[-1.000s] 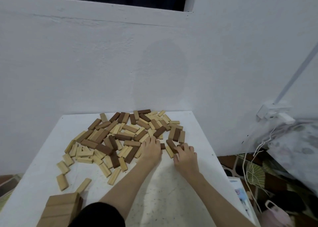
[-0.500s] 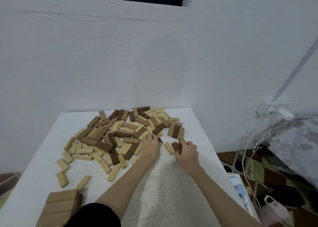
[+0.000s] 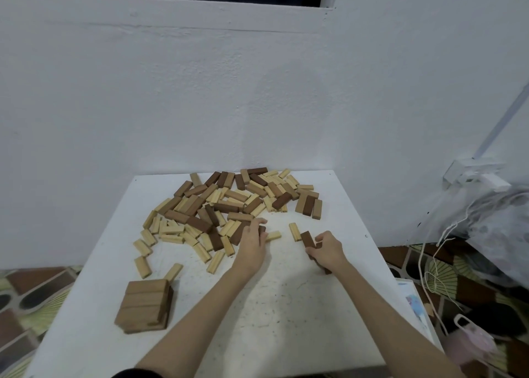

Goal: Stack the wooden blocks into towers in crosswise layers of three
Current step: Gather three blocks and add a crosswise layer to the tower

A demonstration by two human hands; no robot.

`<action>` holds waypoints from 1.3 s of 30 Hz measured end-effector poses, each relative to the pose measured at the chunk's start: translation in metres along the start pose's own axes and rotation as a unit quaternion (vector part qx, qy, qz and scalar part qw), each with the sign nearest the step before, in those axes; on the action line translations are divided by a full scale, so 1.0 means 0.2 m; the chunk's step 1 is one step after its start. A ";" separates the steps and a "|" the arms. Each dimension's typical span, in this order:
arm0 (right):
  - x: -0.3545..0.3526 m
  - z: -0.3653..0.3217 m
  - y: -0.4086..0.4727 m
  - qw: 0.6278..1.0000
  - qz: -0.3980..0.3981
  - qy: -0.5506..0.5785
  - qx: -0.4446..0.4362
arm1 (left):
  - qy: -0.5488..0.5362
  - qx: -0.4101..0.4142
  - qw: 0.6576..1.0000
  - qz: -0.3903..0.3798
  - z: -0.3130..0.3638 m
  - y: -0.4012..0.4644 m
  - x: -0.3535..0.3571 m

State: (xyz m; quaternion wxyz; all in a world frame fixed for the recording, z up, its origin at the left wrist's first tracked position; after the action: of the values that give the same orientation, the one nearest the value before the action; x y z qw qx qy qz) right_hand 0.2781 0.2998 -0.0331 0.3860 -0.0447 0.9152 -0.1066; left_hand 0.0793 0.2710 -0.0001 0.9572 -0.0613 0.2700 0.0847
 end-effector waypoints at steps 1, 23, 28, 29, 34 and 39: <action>0.02 -0.01 -0.01 1.000 -0.008 -0.008 -0.002 | 0.017 -0.002 1.000 -0.021 -0.02 -0.03 0.01; 0.46 -0.31 -0.31 0.998 -0.019 0.056 -0.025 | 0.205 -0.076 0.974 -0.060 -0.30 -0.22 -0.07; 0.46 -0.34 -0.34 0.998 -0.013 0.048 -0.036 | 0.159 -0.040 0.985 -0.057 -0.27 -0.23 -0.05; 0.45 -0.34 -0.34 0.998 -0.005 0.052 -0.036 | 0.144 -0.046 0.987 -0.059 -0.29 -0.23 -0.05; 0.34 -0.29 -0.27 0.985 0.014 0.173 0.019 | 0.061 -0.054 0.995 -0.052 -0.29 -0.23 -0.09; 0.29 -0.32 -0.19 0.991 -0.030 0.133 0.004 | 0.076 -0.080 0.987 -0.118 -0.31 -0.23 -0.10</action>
State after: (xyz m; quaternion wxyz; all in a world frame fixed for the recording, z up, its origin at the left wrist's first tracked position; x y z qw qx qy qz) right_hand 0.1915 0.2627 -0.0214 0.2579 -0.0558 0.9562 -0.1267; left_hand 0.0406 0.2140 -0.0392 0.9293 -0.1755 0.3248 -0.0120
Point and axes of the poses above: each hand's wrist, its own y-axis towards the middle knuckle, its own x-axis out of the palm, z = x × y, the point moved 10 cm from there along y, towards the middle knuckle, and after that the axes turned 8 degrees about -x, right-handed, at the moved point
